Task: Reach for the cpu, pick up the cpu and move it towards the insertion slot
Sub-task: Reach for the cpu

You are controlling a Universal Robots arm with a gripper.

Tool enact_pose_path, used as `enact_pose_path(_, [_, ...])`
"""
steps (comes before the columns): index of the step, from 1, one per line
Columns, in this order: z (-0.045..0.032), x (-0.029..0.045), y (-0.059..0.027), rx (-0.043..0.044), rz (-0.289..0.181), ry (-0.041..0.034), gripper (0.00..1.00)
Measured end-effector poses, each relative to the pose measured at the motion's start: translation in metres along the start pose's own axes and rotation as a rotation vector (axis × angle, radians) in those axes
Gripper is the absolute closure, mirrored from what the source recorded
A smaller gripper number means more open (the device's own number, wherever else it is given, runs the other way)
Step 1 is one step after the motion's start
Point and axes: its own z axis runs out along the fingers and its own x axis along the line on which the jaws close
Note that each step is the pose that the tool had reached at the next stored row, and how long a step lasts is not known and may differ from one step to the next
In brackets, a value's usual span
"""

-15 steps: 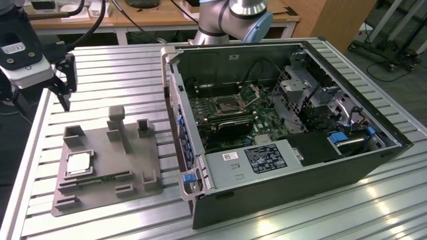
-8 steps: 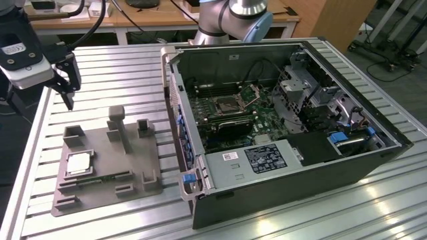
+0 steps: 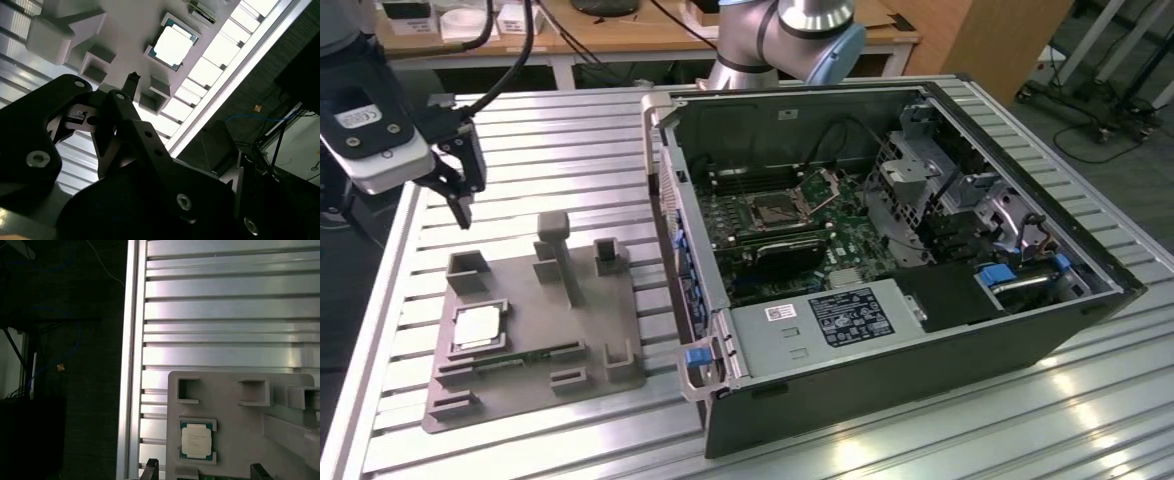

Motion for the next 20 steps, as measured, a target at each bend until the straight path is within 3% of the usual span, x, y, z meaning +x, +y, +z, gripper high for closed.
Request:
enact_pose_path(5, [0.008,0.0,-0.0011,-0.0021,0.0,0.0002,0.22])
enact_pose_path(20, [0.0101,0.0,-0.0015,-0.0035,0.0,0.0003,0.22])
